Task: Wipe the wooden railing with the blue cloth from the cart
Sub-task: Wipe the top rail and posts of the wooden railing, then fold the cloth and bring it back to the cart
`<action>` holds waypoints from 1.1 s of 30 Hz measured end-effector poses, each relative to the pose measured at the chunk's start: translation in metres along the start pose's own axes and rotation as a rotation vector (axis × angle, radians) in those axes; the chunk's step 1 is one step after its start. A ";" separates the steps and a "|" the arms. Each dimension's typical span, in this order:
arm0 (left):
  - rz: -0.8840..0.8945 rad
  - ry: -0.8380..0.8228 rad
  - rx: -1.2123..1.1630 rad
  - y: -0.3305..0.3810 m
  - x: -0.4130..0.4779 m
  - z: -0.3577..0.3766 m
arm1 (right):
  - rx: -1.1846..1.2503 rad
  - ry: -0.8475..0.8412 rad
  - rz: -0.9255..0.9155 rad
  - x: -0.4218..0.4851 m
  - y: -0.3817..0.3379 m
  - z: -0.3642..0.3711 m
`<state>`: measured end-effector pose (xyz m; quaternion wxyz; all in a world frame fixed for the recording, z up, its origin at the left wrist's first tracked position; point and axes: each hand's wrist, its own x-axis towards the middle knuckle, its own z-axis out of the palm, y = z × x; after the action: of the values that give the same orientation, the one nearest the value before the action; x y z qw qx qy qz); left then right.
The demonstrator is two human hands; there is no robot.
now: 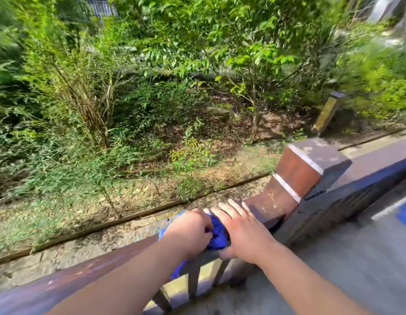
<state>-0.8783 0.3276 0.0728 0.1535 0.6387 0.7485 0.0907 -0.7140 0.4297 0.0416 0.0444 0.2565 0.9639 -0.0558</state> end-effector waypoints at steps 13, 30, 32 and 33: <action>0.156 0.089 -0.337 -0.035 -0.016 -0.102 | 0.410 0.339 0.300 -0.003 -0.068 -0.092; 0.546 0.180 -0.187 0.053 0.027 -0.112 | 0.403 0.496 0.891 -0.149 -0.043 -0.137; 0.626 0.158 -0.127 0.098 0.030 -0.099 | 0.392 0.488 0.985 -0.186 -0.033 -0.132; 0.634 0.168 -0.103 0.106 0.029 -0.099 | 0.369 0.459 0.982 -0.191 -0.033 -0.130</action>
<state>-0.8177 0.3797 0.1972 0.0876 0.8215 0.5170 0.2241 -0.5725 0.3249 0.1948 -0.1907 0.6833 0.6910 -0.1389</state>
